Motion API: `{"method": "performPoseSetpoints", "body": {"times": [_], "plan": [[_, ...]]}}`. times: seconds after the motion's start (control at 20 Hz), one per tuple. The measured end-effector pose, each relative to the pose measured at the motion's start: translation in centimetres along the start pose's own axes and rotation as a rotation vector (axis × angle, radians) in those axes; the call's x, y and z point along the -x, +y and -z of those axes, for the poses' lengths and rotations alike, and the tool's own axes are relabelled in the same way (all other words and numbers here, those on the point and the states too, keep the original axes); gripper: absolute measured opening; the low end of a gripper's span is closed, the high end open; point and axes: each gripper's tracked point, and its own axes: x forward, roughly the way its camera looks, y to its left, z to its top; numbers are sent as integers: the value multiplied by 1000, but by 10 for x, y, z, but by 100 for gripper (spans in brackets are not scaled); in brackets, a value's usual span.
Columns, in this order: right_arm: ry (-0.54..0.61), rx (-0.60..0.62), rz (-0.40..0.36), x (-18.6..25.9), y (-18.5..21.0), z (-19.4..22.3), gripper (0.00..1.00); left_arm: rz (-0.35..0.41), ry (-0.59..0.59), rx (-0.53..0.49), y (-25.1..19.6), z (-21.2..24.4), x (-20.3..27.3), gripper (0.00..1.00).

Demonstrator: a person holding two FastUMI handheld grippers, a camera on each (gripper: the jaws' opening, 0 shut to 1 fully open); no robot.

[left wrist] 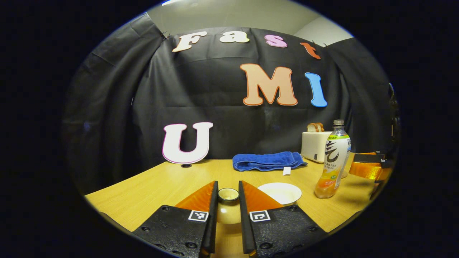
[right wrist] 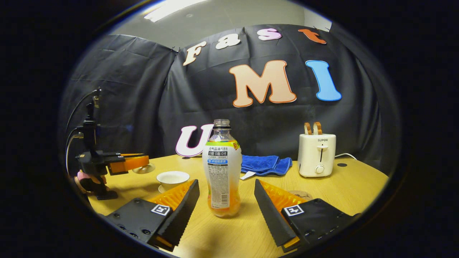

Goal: Open the teacup lid with one hand, grasp the water bottle and pour water into the teacup with the other hand; after pouring, place the water bottle on the coaster and then close the teacup lid.

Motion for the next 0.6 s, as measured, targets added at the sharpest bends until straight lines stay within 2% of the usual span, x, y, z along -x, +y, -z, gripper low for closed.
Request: {"method": "performPoseSetpoints", "body": {"times": [0.2,0.25,0.4,0.55,0.6], "plan": [[34,1,4,-16,3,6,94,-44,-2,-2,22,0,9,26],[48,1,-1,-20,4,8,98,-51,-1,-2,26,-1,11,27],[85,-2,-3,-29,5,14,93,-63,-2,-3,35,0,16,27],[117,-4,8,-41,5,20,98,-61,-2,-3,38,0,17,27],[129,-1,12,-45,5,22,94,-59,-1,-3,38,0,17,26]]}}
